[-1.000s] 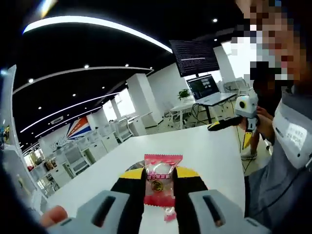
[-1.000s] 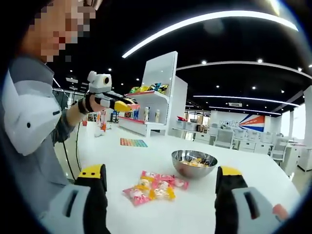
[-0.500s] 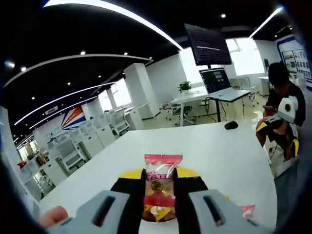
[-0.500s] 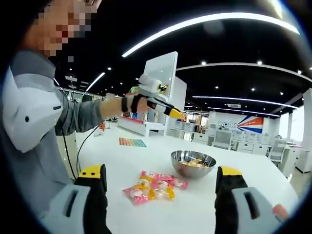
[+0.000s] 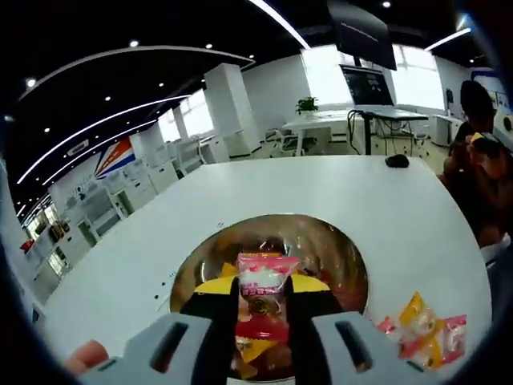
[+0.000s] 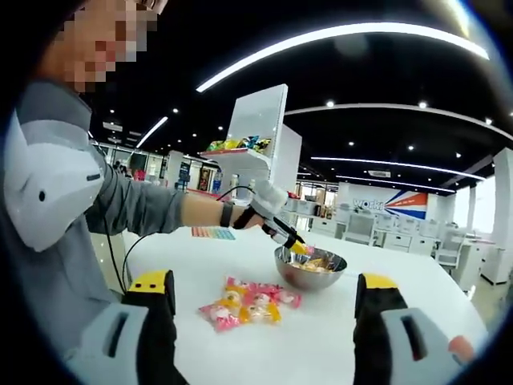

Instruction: Pick up the marshmallows scattered on the table and place them into the bowl on the table

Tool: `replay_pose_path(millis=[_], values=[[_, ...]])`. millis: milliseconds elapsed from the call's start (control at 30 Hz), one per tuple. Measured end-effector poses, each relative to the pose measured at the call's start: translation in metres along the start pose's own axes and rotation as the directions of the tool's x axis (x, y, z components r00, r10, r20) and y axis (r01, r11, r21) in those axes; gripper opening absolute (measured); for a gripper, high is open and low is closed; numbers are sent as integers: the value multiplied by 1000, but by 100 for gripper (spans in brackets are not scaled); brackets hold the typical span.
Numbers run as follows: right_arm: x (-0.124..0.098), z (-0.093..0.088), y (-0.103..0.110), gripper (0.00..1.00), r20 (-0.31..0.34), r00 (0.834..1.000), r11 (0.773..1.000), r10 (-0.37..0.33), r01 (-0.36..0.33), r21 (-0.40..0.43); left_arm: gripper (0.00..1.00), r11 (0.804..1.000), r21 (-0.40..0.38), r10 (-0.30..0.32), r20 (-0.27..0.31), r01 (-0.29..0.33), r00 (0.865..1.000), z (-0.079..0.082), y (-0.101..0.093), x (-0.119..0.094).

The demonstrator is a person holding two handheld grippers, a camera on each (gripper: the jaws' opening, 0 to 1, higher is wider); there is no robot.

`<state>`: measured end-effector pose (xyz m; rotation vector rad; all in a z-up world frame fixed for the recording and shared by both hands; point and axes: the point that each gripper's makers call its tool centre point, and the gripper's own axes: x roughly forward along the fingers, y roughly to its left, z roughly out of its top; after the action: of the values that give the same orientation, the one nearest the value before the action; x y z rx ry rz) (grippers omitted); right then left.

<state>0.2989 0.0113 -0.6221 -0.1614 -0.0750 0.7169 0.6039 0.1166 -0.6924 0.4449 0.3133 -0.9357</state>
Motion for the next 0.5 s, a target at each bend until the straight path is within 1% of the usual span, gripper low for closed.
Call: replay_pose_path(millis=[67,133,200,233,300,367,400,433,467,500], values=[[1,-1,1,88,-2,1000,1000,2,-2,0,24,1000,-23,-11,-8,11,1000,-3,0,1],[1,-2,0,87,-7,1000,1000,1,-1,-5,25,999,-36,-16,-4,16,1000,-3,0,0],[2,-2,1,88,-6,1000,1000,6,-6,-3,26,999,-41,-17,-5,17,1000,-4,0,0],[3,0,4,89,6,1000,1000,19,-19,3,28,999,-36,-14,-7,14,1000,-4,0,0],[2,3,5,89,15,1000,1000,26,-26,8,35,1000,-24,-1,-17,1,1000,-7,1,1],[3,3,5,89,14,1000,1000,25,-25,1,42,999,-36,-8,-19,8,1000,-8,0,1],[3,3,4,89,12,1000,1000,20,-20,-2,44,999,-41,-7,-15,7,1000,-8,0,0],[2,2,4,88,9,1000,1000,17,-17,-5,46,999,-41,0,-5,0,1000,-7,1,0],[2,2,3,88,6,1000,1000,15,-15,-6,51,999,-42,7,5,-7,1000,-5,3,-1],[2,1,3,88,3,1000,1000,14,-14,-7,56,998,-54,18,27,-16,999,-2,6,-1]])
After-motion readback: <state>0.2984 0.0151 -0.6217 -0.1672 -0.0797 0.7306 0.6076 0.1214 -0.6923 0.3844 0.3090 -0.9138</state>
